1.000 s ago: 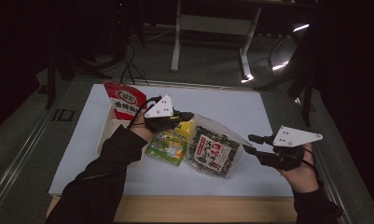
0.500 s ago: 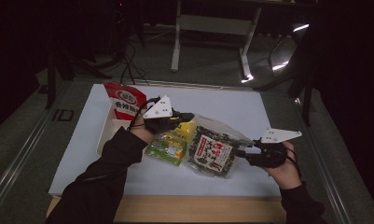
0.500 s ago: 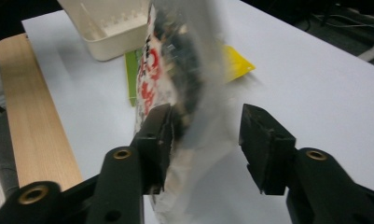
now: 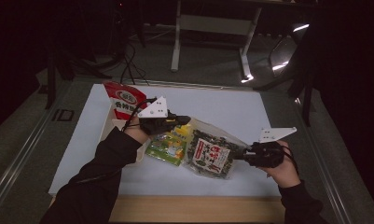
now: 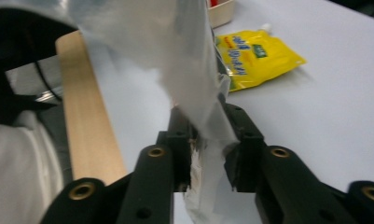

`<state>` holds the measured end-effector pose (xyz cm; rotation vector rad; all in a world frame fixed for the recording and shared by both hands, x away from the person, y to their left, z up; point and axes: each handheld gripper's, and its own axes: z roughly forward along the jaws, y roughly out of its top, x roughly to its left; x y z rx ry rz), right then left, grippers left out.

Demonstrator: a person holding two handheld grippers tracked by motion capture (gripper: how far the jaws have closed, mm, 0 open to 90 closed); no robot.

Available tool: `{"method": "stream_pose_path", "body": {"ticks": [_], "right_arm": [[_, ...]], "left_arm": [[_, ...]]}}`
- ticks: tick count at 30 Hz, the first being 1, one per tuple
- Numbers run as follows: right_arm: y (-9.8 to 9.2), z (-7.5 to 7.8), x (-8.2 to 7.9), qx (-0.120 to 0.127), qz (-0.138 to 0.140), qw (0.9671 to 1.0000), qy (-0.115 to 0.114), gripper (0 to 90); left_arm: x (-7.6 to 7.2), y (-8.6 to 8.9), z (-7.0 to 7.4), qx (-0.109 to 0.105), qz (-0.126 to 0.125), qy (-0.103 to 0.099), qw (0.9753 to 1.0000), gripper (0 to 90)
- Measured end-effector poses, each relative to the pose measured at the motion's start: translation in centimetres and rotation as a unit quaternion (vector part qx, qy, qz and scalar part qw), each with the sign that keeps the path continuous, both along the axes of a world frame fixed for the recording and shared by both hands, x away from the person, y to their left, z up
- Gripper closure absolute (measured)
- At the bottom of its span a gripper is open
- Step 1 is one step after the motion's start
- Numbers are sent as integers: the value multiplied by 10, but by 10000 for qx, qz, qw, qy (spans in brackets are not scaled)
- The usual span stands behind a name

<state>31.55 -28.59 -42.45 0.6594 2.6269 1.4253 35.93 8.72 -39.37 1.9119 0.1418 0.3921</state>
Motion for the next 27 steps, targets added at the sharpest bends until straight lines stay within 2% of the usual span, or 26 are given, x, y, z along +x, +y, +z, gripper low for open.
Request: {"method": "stream_pose_path", "body": {"ticks": [2, 4, 6, 10, 12, 13, 15, 16, 17, 20, 22, 23, 24, 27], "right_arm": [[0, 1, 0, 79, 214, 9996, 155, 773], [0, 2, -1, -6, 271, 9996, 119, 776], [1, 3, -1, -38, 293, 9995, 93, 778], [-1, 5, -2, 47, 322, 9995, 57, 780], [-2, 7, -4, 127, 308, 9994, 16, 781], [-4, 10, -5, 149, 302, 9994, -44, 782], [-6, 13, -6, 224, 284, 9993, -82, 782], [-9, 21, -8, 306, 295, 9989, -171, 783], [-11, 25, -9, 330, 318, 9987, -216, 783], [-12, 33, -11, 358, 376, 9982, -291, 783], [-10, 45, -15, 300, 483, 9975, -416, 783], [-9, 49, -16, 297, 519, 9972, -444, 783], [-8, 52, -17, 300, 578, 9967, -483, 783], [-2, 62, -19, 299, 774, 9951, -533, 783]], "left_arm": [[-1, 1, 1, 19, -18, 9, 10000, 898], [-2, 0, 2, 62, 5, -10, 10000, 878], [-4, -2, 3, 171, 36, 190, 9997, 813], [-8, -2, 0, 266, 92, 452, 9986, 654], [-8, -1, -6, 267, 100, 707, 9971, 586], [-9, 0, -9, 237, 118, 778, 9966, 561], [-9, 0, -9, 237, 118, 778, 9966, 538], [-11, 2, -20, 104, 81, 1043, 9945, 516], [-11, 2, -23, 43, 68, 1115, 9937, 500], [-13, 3, -27, -68, 24, 1200, 9927, 476], [-15, 3, -27, -210, -38, 1293, 9914, 437], [-16, 3, -27, -250, -51, 1276, 9915, 437], [-16, 4, -26, -274, -96, 1267, 9915, 436], [-16, 5, -22, -384, -349, 1352, 9895, 430]]}}
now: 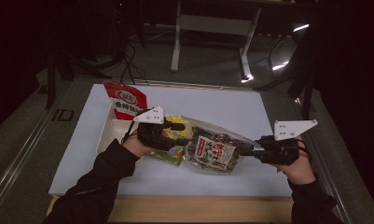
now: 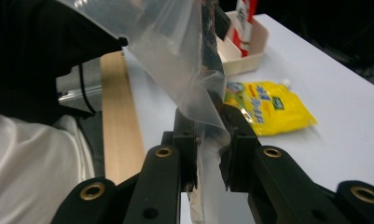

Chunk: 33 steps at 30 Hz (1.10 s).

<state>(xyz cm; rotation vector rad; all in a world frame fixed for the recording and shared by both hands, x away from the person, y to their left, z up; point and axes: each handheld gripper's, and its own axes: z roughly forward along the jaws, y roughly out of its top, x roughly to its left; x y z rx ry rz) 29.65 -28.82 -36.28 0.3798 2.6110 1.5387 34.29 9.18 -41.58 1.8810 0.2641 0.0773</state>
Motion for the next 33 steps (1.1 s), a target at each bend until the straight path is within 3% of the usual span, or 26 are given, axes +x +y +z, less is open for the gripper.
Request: {"method": "stream_pose_path", "body": {"ticks": [5, 10, 20, 27, 33], "right_arm": [[10, 7, 2, -2, 224, 9997, -43, 783], [20, 7, 8, -44, 319, 9995, -52, 783], [25, 9, 21, -73, 328, 9994, 53, 779], [25, 11, 23, -115, 219, 9997, 3, 775], [22, 16, 25, -21, 20, 9999, -102, 714]], "left_arm": [[-6, -3, 2, 20, -309, -5, 9995, 447], [-8, -2, 0, 93, -469, -52, 9988, 604], [-10, -1, -1, 95, -767, 46, 9970, 742], [-13, -2, 1, 98, -660, 148, 9977, 768], [-18, -2, 9, 52, -612, 197, 9979, 780]]}}
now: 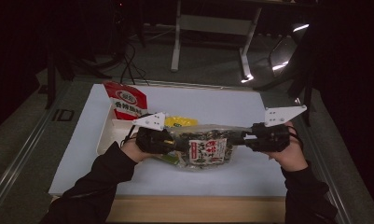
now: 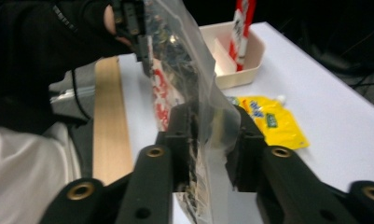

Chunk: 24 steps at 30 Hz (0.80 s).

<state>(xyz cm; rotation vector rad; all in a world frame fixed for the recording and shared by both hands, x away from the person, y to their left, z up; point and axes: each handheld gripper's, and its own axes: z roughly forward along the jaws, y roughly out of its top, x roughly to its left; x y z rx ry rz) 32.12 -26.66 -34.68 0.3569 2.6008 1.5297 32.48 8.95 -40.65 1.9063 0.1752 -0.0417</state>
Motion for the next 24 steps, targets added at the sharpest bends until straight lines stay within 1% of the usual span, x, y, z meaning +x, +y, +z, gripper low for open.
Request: {"method": "stream_pose_path", "body": {"ticks": [1, 2, 3, 4, 5, 6, 7, 8, 9, 11, 12, 13, 14, 15, 16, 17, 18, 19, 20, 21, 22, 23, 24], "right_arm": [[0, 1, -1, 3, 5, 10000, -10, 710], [0, 2, -1, 7, -29, 10000, -85, 690], [1, 2, -1, 2, -96, 9999, -100, 674], [1, 3, -1, 20, -151, 9998, -126, 642], [1, 2, -1, 18, -210, 9997, -155, 571], [1, 2, 0, 25, -261, 9995, -153, 521], [0, 2, 1, 74, -328, 9993, -136, 485], [-1, 1, 1, 120, -391, 9991, -127, 452], [-2, 0, 2, 142, -470, 9986, -175, 415], [-3, -2, 3, 154, -651, 9976, -190, 362], [-4, -3, 3, 214, -719, 9970, -191, 334], [-5, -5, 3, 245, -809, 9963, -180, 312], [-7, -6, 3, 297, -872, 9956, -169, 286], [-8, -8, 3, 367, -871, 9954, -176, 265], [-9, -9, 4, 452, -899, 9948, -131, 238], [-10, -11, 5, 549, -878, 9946, -65, 210], [-11, -13, 5, 628, -833, 9945, -51, 193], [-12, -14, 5, 671, -871, 9939, -90, 176], [-12, -15, 5, 697, -941, 9931, -100, 172], [-13, -15, 5, 700, -926, 9932, -89, 153], [-13, -16, 5, 675, -907, 9935, -105, 131], [-14, -17, 5, 707, -990, 9925, -147, 140], [-15, -17, 5, 753, -1032, 9916, -205, 138]], "left_arm": [[-1, 0, 1, -36, 39, -14, 10000, 780], [-1, 1, 2, -25, 13, 10, 10000, 781], [-2, 1, 3, -28, 67, -44, 10000, 781], [-2, 2, 4, -32, 91, -45, 9999, 781], [-3, 3, 5, 1, 105, -61, 9999, 782], [-3, 5, 7, -5, 213, -109, 9997, 781], [-3, 7, 8, 5, 246, -117, 9996, 782], [-3, 9, 9, -8, 323, -166, 9993, 781], [-3, 9, 9, -8, 323, -166, 9993, 782], [-4, 18, 12, -35, 514, -244, 9984, 782], [-4, 21, 13, -39, 564, -230, 9981, 782], [-5, 24, 15, -34, 615, -298, 9977, 782], [-6, 28, 16, -70, 692, -318, 9971, 782], [-6, 31, 18, -75, 702, -321, 9970, 782], [-7, 35, 20, -77, 793, -378, 9961, 782], [-8, 38, 22, -93, 832, -382, 9958, 782], [-9, 42, 24, -99, 865, -410, 9954, 782], [-9, 46, 26, -132, 941, -419, 9946, 782], [-10, 51, 28, -133, 955, -432, 9944, 781], [-11, 55, 30, -152, 1032, -485, 9934, 782], [-12, 59, 31, -190, 1116, -490, 9924, 782], [-13, 63, 33, -185, 1117, -507, 9923, 782], [-14, 67, 35, -215, 1195, -549, 9911, 782]]}}
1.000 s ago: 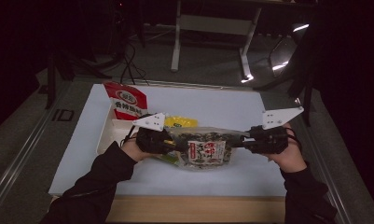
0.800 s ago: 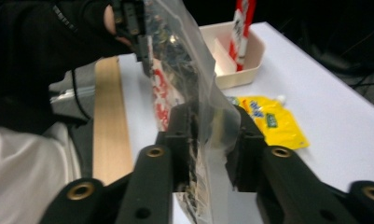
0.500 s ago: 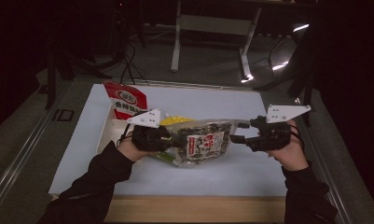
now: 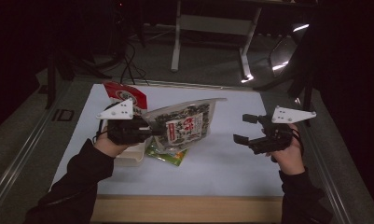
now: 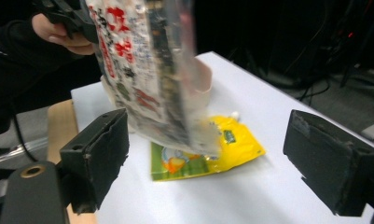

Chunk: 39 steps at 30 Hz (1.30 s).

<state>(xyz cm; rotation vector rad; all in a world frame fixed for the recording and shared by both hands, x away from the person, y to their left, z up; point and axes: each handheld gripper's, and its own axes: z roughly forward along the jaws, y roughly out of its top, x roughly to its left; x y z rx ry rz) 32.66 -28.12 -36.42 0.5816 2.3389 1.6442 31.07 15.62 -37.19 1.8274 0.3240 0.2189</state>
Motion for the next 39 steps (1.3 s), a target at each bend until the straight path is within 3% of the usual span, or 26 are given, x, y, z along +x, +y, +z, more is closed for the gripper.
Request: {"method": "stream_pose_path", "body": {"ticks": [4, 14, 20, 25, 27, 28, 39], "right_arm": [[0, -3, 0, -45, -143, 9997, -197, 137], [7, -23, -3, -225, -159, 9996, -38, 137], [9, -36, -8, -214, -105, 9997, 39, 136], [8, -40, -10, -209, -105, 9997, 76, 136], [8, -41, -10, -184, -102, 9998, 74, 136], [7, -42, -10, -168, -105, 9998, 92, 136], [5, -47, -9, -149, -75, 9997, 151, 136]], "left_arm": [[-3, 15, 4, -27, 127, -21, 9999, 782], [-11, 50, 7, -44, 574, -86, 9983, 781], [-16, 69, 8, -29, 800, -158, 9967, 781], [-19, 95, 5, -58, 1111, -157, 9937, 781], [-19, 95, 5, -58, 1111, -157, 9937, 781], [-19, 108, 2, -25, 1256, -107, 9920, 781], [-12, 138, -19, 177, 1735, 127, 9846, 781]]}}
